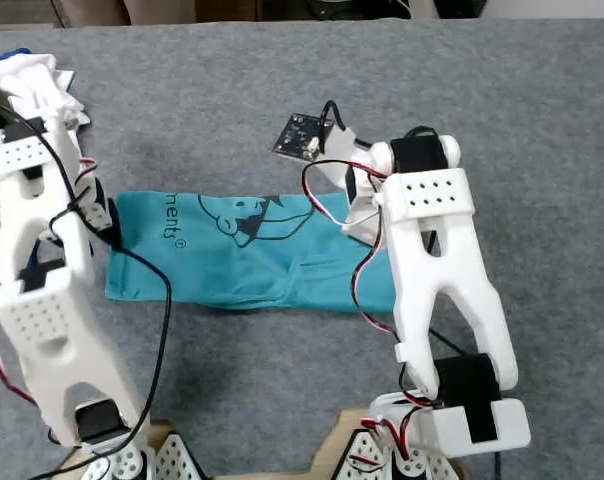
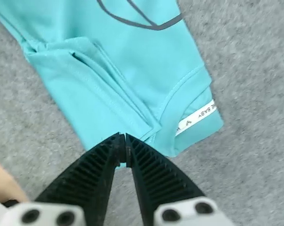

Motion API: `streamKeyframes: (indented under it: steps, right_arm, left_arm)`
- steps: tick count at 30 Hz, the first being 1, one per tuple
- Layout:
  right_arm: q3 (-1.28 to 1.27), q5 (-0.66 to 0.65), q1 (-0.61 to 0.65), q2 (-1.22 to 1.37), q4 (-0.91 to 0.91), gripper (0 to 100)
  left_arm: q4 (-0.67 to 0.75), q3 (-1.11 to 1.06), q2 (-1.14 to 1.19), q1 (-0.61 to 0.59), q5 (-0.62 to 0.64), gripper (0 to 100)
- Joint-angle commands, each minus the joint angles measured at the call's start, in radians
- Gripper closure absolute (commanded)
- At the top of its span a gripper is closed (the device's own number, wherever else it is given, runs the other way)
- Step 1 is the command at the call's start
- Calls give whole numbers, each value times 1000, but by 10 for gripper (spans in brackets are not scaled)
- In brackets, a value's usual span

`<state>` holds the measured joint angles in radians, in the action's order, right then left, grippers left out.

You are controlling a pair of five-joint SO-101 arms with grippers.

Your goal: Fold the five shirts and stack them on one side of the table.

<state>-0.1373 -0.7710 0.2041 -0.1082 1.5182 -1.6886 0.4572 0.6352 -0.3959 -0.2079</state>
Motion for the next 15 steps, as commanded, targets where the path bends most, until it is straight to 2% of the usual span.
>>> streamKeyframes:
  steps: [1, 7, 15]
  right_arm:
    - [58, -12, -18, -59, 18, 988]
    - [73, -8, -15, -53, 32, 989]
    - [151, -6, -13, -51, 94, 989]
  left_arm:
    - [-49, 181, 62, 9, -2, 847]
    - [-55, 224, 137, 14, -3, 846]
    - [-55, 222, 243, 83, -38, 846]
